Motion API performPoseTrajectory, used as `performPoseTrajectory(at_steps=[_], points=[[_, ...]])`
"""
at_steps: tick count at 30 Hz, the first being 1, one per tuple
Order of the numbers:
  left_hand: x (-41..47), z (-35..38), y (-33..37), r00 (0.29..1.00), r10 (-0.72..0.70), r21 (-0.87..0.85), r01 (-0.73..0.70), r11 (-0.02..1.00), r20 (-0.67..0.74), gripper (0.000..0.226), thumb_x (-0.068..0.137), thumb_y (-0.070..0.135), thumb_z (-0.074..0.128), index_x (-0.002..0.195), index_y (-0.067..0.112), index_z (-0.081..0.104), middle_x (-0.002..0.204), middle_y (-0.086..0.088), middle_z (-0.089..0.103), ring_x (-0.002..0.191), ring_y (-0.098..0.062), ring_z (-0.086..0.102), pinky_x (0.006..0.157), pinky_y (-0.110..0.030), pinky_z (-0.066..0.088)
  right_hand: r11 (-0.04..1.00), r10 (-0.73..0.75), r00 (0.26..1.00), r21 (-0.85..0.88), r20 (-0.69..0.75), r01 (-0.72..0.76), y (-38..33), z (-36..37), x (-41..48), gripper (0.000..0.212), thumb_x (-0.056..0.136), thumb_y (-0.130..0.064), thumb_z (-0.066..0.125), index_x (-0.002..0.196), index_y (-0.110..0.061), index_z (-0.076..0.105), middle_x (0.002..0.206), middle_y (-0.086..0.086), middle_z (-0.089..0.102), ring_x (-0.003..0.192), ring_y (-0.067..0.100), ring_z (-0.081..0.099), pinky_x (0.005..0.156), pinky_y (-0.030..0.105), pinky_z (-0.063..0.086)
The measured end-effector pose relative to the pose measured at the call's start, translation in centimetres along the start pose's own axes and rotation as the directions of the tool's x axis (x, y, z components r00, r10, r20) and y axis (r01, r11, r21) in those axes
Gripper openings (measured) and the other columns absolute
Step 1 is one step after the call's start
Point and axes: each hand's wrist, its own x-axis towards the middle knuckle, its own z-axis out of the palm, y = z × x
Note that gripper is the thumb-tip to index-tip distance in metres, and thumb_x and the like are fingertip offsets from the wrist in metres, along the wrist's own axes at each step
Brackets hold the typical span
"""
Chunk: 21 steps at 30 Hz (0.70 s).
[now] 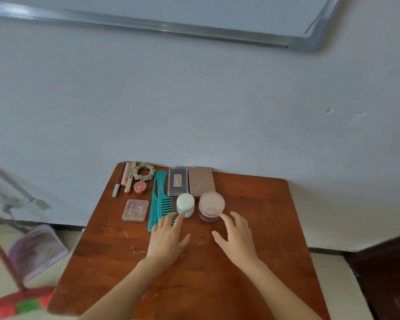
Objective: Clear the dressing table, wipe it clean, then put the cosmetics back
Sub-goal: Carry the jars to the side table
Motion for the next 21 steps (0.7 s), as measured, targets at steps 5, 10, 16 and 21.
performPoseTrajectory(at_steps=[5, 10, 16, 21], points=[[-1.2, 0.6, 0.4, 0.986, 0.149, 0.006, -0.150, 0.989, 0.076, 0.062, 0.091, 0.046, 0.044, 0.144, 0.027, 0.020, 0.149, 0.001, 0.026, 0.138, -0.018, 0.023, 0.113, -0.037, 0.023, 0.987, 0.158, 0.987, 0.030, -0.034, -0.157, -0.3, 0.1, -4.9, 0.054, 0.092, -0.044, 0.043, 0.141, -0.024, 0.028, 0.152, 0.005, 0.018, 0.140, 0.020, 0.012, 0.112, 0.035, 0.020], [-1.5, 0.4, 1.6, 0.897, 0.415, -0.089, -0.406, 0.910, 0.155, 0.058, 0.092, 0.044, 0.044, 0.143, 0.027, 0.024, 0.149, 0.000, 0.028, 0.137, -0.018, 0.025, 0.112, -0.038, 0.023, 0.903, 0.428, 0.879, 0.057, -0.210, -0.426, -0.8, -0.1, -11.6, 0.054, 0.092, -0.048, 0.041, 0.139, -0.025, 0.030, 0.151, 0.004, 0.019, 0.139, 0.021, 0.014, 0.111, 0.035, 0.021], [-7.3, -0.5, 1.0, 0.626, 0.727, -0.233, -0.691, 0.685, 0.283, 0.056, 0.092, 0.040, 0.046, 0.142, 0.025, 0.026, 0.146, -0.001, 0.029, 0.134, -0.019, 0.028, 0.110, -0.037, 0.027, 0.717, 0.689, 0.664, 0.135, -0.291, -0.684, -7.5, 4.6, -23.5, 0.052, 0.093, -0.042, 0.043, 0.139, -0.020, 0.032, 0.149, 0.007, 0.021, 0.136, 0.024, 0.019, 0.108, 0.035, 0.023], [-16.6, -0.4, 1.7, 0.341, 0.882, -0.280, -0.856, 0.435, 0.325, 0.061, 0.086, 0.048, 0.035, 0.138, 0.016, 0.035, 0.137, -0.005, 0.040, 0.123, -0.025, 0.039, 0.099, -0.036, 0.033, 0.538, 0.826, 0.469, 0.186, -0.312, -0.822, -14.1, 7.9, -34.0, 0.068, 0.082, -0.056, 0.028, 0.140, -0.020, 0.033, 0.150, 0.012, 0.021, 0.137, 0.026, 0.021, 0.108, 0.039, 0.024]])
